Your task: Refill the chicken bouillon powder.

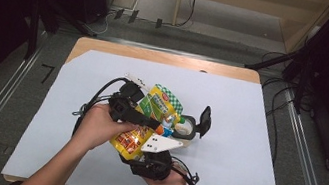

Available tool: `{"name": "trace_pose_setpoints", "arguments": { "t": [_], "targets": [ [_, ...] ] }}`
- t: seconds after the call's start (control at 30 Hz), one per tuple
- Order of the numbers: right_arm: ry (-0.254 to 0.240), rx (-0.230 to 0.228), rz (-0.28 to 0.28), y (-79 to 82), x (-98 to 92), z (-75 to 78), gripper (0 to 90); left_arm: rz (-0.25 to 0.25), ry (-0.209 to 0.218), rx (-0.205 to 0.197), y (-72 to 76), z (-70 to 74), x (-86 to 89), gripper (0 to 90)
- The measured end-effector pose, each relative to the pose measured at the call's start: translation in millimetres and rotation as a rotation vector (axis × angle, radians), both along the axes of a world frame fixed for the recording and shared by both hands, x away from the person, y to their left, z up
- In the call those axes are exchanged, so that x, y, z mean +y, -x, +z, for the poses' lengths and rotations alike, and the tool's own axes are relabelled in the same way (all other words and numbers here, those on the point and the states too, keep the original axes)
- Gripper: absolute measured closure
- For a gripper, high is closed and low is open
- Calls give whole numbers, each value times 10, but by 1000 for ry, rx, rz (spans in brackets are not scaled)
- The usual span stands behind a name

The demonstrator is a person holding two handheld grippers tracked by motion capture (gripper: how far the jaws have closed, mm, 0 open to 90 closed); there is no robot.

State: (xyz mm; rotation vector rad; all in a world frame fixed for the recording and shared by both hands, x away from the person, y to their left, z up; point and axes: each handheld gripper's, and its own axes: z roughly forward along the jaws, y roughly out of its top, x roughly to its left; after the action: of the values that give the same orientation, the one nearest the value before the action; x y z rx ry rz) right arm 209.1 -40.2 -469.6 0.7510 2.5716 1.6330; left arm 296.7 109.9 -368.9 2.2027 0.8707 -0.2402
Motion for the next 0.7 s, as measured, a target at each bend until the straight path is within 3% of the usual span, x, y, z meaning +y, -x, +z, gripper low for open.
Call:
{"name": "trace_pose_setpoints", "arguments": {
  "t": [0.1,0.17,0.23,0.5,0.7],
  "targets": [
    [-9,6,0,-8,-12,5,629,-3,-4,19,0,8,1,644],
    [-44,38,2,-18,-28,1,631,-4,-17,30,5,13,-1,610],
    [-67,65,-1,-34,-40,-6,631,4,-35,17,16,22,-7,612],
    [-41,69,0,-40,-29,-19,615,21,-75,9,9,-5,-54,769],
    [-17,55,26,-19,10,-29,595,31,-79,50,-35,-39,-43,809]
  ]
}}
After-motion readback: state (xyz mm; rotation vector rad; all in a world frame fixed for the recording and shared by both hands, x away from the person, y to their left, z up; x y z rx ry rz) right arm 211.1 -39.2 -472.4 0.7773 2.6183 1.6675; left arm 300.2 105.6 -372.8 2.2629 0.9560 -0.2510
